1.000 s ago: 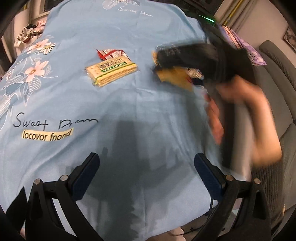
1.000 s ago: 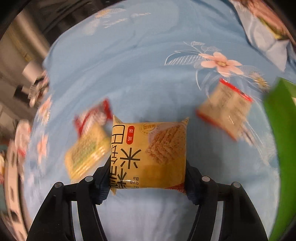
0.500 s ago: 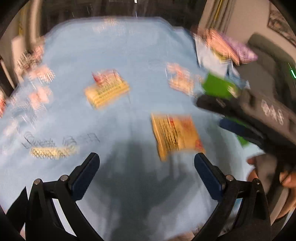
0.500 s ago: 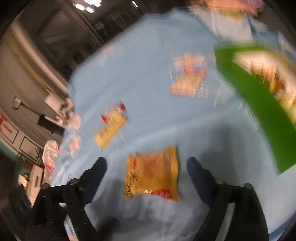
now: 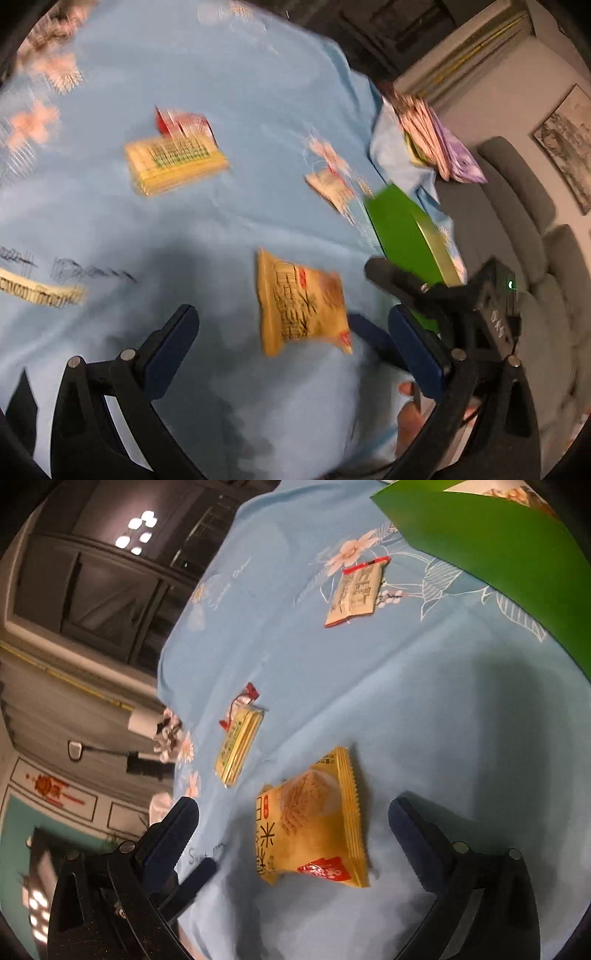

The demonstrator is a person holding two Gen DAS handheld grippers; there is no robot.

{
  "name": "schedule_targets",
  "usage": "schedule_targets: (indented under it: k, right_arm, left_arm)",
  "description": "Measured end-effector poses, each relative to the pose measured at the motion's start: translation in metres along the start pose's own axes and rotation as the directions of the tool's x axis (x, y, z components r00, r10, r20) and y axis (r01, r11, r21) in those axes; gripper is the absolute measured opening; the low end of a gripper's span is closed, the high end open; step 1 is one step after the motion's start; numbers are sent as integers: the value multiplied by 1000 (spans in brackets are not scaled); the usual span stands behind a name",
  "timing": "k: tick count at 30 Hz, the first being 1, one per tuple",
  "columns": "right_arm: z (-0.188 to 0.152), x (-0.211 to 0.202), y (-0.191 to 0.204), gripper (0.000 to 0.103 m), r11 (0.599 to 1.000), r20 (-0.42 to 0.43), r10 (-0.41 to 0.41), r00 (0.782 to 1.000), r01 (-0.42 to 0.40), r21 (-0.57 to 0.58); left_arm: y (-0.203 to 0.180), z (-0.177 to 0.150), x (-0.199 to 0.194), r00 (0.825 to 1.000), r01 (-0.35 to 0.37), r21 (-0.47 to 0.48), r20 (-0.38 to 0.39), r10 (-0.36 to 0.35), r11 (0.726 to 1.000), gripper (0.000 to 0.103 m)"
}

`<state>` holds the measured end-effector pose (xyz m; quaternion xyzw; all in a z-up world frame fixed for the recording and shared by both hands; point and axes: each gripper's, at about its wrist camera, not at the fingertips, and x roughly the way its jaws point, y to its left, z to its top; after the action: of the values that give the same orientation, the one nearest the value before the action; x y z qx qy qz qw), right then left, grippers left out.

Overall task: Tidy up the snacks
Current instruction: 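Grasp the yellow bag with the left tool while the right tool holds it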

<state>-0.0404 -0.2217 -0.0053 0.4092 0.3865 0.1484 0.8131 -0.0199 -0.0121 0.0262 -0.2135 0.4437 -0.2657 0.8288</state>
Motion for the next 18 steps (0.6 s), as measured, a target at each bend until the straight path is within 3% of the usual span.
schedule_targets:
  k: [4, 6, 8, 11, 14, 16, 18]
  right_arm:
    - [9, 8, -5, 103, 1000, -27, 7, 1000, -7, -29]
    - [10, 14, -3, 103, 999, -24, 6, 1000, -7, -40]
    - [9, 19, 3, 103, 996, -53, -16, 998, 11, -83]
    - [5, 20, 7, 103, 991, -49, -36, 998, 29, -134]
    - [5, 19, 7, 101, 990, -52, -27, 998, 20, -140]
    - [8, 19, 4, 91, 989, -62, -29, 998, 20, -146]
    - [10, 23, -2, 61, 991, -82, -23, 996, 12, -135]
  left_arm:
    - [-1, -3, 36, 998, -6, 49, -60, 9, 999, 102]
    - [-13, -3, 41, 1000, 0, 167, -25, 4, 986, 103]
    - [-16, -3, 49, 999, -9, 217, -41, 19, 976, 102]
    - [-14, -3, 49, 1000, -11, 201, -14, 14, 980, 102]
    - [-9, 1, 51, 999, 37, 173, -11, -36, 984, 102]
    - [-9, 4, 53, 999, 51, 163, -3, -51, 985, 102]
    - [-16, 5, 59, 999, 29, 214, -19, -26, 976, 102]
